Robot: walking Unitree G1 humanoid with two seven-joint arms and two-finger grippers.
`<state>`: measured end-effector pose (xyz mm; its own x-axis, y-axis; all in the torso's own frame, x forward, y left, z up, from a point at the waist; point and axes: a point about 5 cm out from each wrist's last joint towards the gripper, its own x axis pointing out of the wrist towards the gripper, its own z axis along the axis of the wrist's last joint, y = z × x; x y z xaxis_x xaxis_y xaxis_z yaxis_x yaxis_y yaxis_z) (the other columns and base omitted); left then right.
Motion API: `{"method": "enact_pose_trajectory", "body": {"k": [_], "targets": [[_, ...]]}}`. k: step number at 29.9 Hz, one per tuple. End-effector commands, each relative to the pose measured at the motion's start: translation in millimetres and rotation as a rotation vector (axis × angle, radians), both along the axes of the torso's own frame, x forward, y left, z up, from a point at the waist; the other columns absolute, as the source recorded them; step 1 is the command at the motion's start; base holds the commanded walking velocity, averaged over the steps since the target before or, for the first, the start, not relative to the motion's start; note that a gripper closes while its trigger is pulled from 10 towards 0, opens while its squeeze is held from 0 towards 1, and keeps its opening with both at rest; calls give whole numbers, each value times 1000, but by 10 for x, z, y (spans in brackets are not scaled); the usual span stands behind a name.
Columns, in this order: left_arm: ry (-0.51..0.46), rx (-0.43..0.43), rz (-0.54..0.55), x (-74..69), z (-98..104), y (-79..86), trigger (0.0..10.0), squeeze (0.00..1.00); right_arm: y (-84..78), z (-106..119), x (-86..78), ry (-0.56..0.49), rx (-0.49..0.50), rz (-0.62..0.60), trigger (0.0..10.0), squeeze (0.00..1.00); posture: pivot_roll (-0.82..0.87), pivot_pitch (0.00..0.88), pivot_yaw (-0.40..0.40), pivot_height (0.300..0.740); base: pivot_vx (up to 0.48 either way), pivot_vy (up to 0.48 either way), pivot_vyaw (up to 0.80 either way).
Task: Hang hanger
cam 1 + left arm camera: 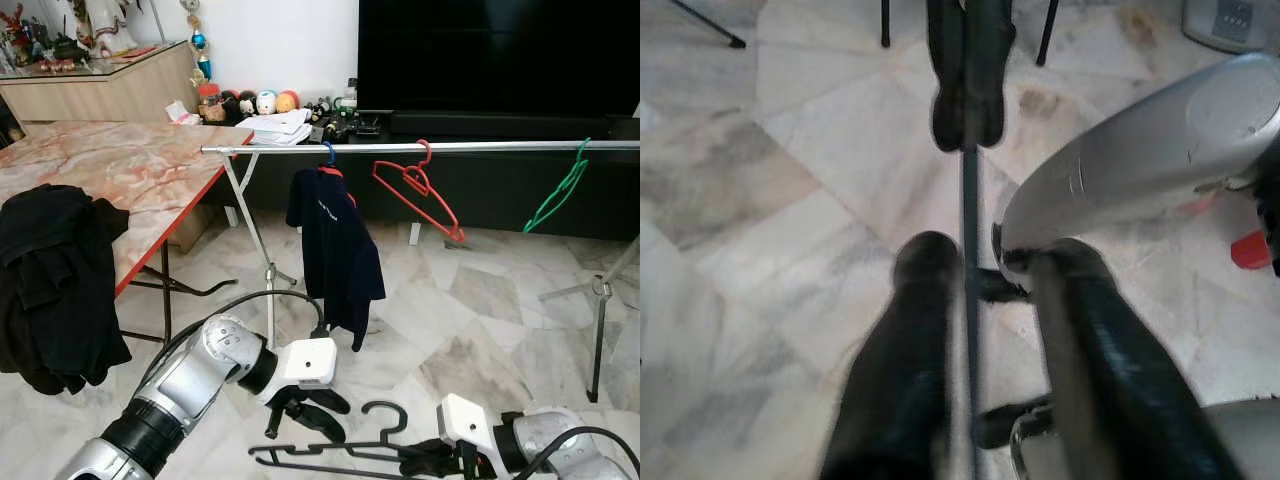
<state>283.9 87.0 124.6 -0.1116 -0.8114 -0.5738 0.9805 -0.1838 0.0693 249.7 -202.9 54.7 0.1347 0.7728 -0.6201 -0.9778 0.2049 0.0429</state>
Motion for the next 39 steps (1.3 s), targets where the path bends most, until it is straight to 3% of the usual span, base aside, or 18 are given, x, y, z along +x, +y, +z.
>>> {"method": "enact_pose_trajectory", "body": {"k": [1,4,5,6,7,8,9,13,14,16,20,21,22,23,28,31,34,39], "targets": [[-31,71,55,34,-57,172,10000,1000,-46,-40,42,-40,-4,-90,0,0,-58,0,102,740,0,0,0],[-96,132,228,158,-195,384,10000,1000,-160,-146,119,-100,-35,-310,0,0,-63,2,104,740,0,0,0],[-96,132,228,158,-195,384,10000,1000,-160,-146,119,-100,-35,-310,0,0,-63,2,104,740,0,0,0],[-109,138,270,182,-223,425,10000,271,-198,-191,137,-125,-51,-395,0,0,-62,4,103,740,0,0,0],[-165,113,465,288,-320,537,10000,0,-258,-265,157,-154,-76,-547,0,0,-58,3,103,740,0,0,0],[-165,113,465,288,-320,537,10000,0,-258,-265,157,-154,-76,-547,0,0,-58,3,103,740,0,0,0],[-174,110,582,321,-399,621,10000,0,-272,-313,147,-145,-71,-632,0,0,-57,5,102,740,0,0,0],[-63,111,1000,167,-880,957,10000,0,-350,-543,86,-84,-12,-1147,0,0,-58,11,105,740,0,0,0],[-63,111,1000,167,-880,957,10000,0,-350,-543,86,-84,-12,-1147,0,0,-58,11,105,740,0,0,0],[-29,105,1102,83,-1019,1020,10000,0,-381,-590,67,-70,12,-1313,0,0,-56,11,108,740,0,0,0],[91,194,1373,-323,-1511,1238,10000,0,-310,-590,123,-60,165,-1660,0,0,-70,4,106,740,0,0,0],[132,202,1437,-422,-1600,1273,10000,0,-267,-590,142,-56,180,-1686,1294,0,-70,1,105,740,0,0,0],[132,202,1437,-422,-1600,1273,10000,0,-267,-590,142,-56,180,-1686,1294,0,-70,1,105,740,0,0,0],[228,220,1593,-651,-1775,1349,10000,0,-179,-593,170,-75,174,-1698,10000,0,-62,0,98,740,0,0,0],[365,306,1827,-1104,-2040,1435,10000,0,-97,-558,225,-85,199,-1757,10000,0,-61,0,91,740,0,0,0],[413,381,1803,-1339,-2162,1366,10000,0,-126,-522,242,-130,172,-1781,10000,0,-76,0,94,740,82,0,0],[427,390,1800,-1408,-2205,1305,10000,0,-147,-497,257,-150,168,-1794,10000,0,-86,0,96,740,275,0,0],[386,380,1773,-1305,-2162,1329,10000,0,-166,-503,255,-170,140,-1803,10000,0,-86,0,97,740,299,0,0]]}}
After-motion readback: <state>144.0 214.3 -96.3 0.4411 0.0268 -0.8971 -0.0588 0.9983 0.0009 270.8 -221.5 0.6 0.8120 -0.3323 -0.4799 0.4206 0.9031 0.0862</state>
